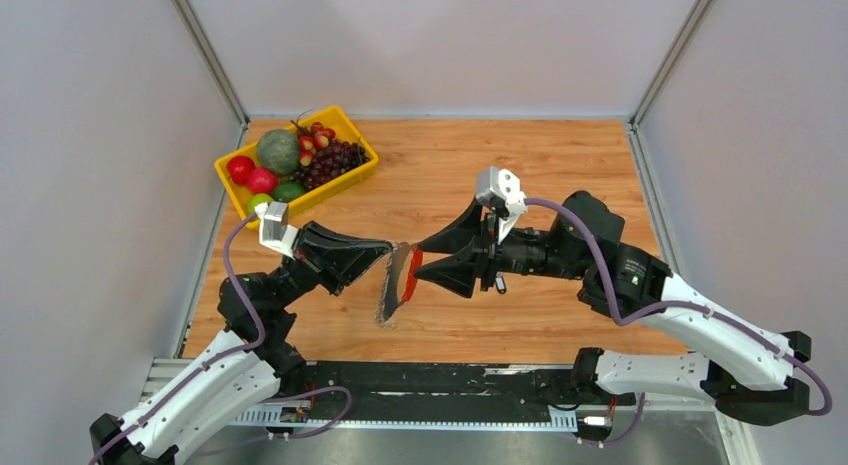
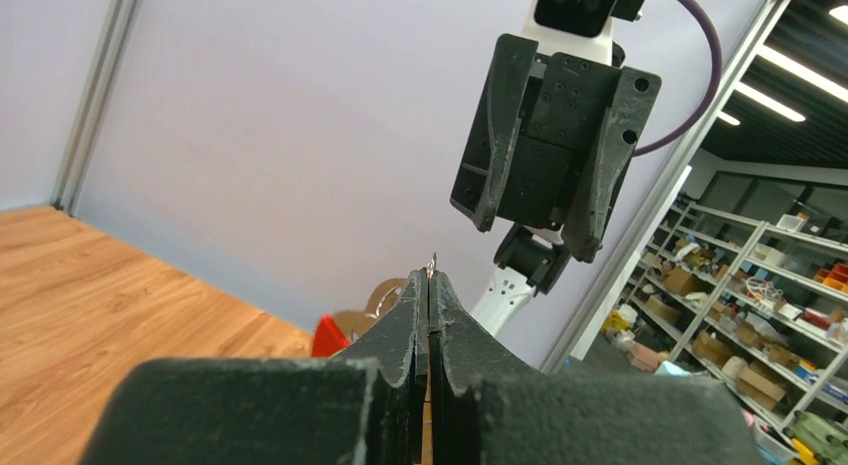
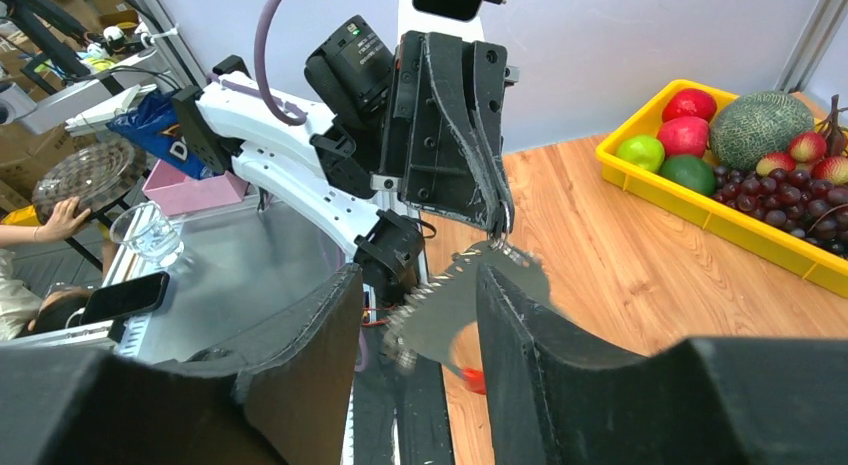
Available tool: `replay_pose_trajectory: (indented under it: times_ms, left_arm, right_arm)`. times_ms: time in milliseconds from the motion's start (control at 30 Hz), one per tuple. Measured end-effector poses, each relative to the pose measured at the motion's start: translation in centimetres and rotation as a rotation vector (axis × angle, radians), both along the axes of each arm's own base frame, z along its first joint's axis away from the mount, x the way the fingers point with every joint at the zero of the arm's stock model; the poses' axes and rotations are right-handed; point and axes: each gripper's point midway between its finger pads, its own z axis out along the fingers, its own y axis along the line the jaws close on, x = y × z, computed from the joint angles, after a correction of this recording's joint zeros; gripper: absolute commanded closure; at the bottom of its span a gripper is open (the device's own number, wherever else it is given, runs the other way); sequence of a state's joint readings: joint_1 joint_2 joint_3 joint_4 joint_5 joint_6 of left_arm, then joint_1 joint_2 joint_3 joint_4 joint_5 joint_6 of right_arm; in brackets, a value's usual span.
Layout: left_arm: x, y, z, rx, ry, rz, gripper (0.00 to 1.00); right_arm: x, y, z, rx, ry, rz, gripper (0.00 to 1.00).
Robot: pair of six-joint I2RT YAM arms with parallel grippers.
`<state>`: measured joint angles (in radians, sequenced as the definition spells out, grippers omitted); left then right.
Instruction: Put the keys on the keyring
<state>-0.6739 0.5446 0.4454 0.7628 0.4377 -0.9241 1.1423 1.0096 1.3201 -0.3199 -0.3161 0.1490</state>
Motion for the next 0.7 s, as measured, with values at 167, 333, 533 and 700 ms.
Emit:
replay_pose_trajectory:
  times_ms: [167,333,533,700]
  left_arm:
    - [0.1,-0.2,1.3,0.016,-0.002,-0.001,1.0]
    - [-0.2,-0.5,2.4,0.043,-0.013,-0.018,1.0]
    - [-0.6,-0.7,2.8,0.077,-0.047,-0.024,1.0]
    - [-0.9,-0.8,2.9,0.098,-0.095,-0.026,1.0]
  right_arm:
    - [0.2,-0.3,-0.5,-0.002,0.017,-0.019,0.54]
    - [0.8,0.2,-2.1,-0.045,0.052,-0.047,0.57]
    - [0.8,0.3,-2.2,-0.05,0.065,-0.046,0.59]
    - [1.1,0.5,-2.5,-0.058,0.071,-0.057,0.56]
